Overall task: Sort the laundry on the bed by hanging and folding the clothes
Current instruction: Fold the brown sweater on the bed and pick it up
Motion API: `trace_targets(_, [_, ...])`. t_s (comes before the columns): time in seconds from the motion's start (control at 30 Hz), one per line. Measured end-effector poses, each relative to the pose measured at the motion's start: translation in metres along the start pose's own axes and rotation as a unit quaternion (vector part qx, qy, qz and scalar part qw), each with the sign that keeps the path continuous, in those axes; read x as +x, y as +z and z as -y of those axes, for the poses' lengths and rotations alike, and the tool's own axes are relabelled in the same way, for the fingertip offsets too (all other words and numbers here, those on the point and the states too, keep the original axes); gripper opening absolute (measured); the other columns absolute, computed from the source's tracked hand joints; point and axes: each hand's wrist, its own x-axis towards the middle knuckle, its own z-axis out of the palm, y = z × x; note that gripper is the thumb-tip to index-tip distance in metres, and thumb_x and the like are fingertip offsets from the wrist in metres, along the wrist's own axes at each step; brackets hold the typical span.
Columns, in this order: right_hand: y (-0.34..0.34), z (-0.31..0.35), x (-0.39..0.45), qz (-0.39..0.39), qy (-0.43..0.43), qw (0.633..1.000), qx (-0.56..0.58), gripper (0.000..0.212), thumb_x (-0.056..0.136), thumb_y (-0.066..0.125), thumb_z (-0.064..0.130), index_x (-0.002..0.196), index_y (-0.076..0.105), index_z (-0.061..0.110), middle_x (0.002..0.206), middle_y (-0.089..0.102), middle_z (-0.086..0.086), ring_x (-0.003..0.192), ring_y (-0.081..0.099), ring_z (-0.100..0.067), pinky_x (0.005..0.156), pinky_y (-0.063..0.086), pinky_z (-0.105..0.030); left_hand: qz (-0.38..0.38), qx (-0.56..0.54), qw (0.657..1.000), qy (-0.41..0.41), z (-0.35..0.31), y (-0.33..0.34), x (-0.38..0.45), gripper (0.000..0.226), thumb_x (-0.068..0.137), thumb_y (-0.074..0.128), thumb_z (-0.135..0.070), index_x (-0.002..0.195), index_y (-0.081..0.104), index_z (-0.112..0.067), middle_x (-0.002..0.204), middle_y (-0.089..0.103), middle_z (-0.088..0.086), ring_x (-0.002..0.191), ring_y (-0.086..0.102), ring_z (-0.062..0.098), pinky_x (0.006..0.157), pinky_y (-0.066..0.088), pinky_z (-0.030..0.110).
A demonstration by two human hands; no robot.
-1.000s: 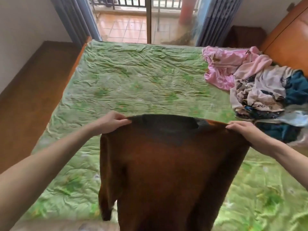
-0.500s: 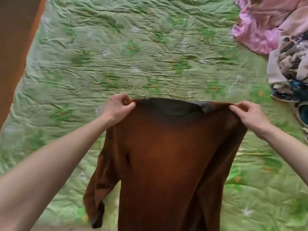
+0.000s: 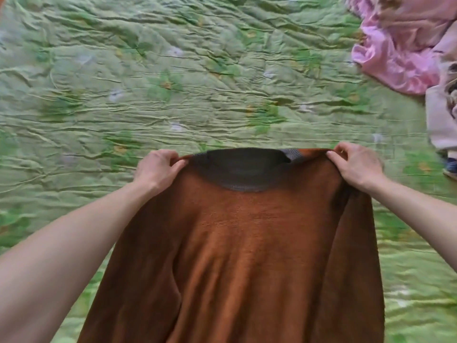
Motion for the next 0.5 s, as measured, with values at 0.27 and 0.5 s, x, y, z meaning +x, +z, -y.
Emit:
trace_targets(0.27, [0.069,0.011,0.012,-0.127,0.020,0.989,-0.066,0.023,0.096,0.067,0.024,0.113,0.063,0.009,0.119,0.061,-0.022,0.111,0.054,-0.042,0.089,0.044,-0.050,-0.087,0.093,0.991,0.051,-0.006,0.055,0.039,0.035,0.101,0.062,-0.038,0.123,0.057,-0.010,0.121,0.062,0.017,0.113,0.058,0.038,0.093,0.049,0.050])
trace_targets(0.5, [0.113,0.049,-0.021,-0.066,-0.313,0.946,-0.045,0.044,0.104,0.057,0.019,0.148,0.056,0.015,0.152,0.053,-0.006,0.144,0.046,-0.031,0.117,0.036,-0.053,-0.103,0.121,0.921,0.355,-0.003,0.110,0.008,0.055,0.107,0.040,-0.034,0.157,0.045,-0.011,0.166,0.038,0.011,0.155,0.035,0.028,0.126,0.029,0.046])
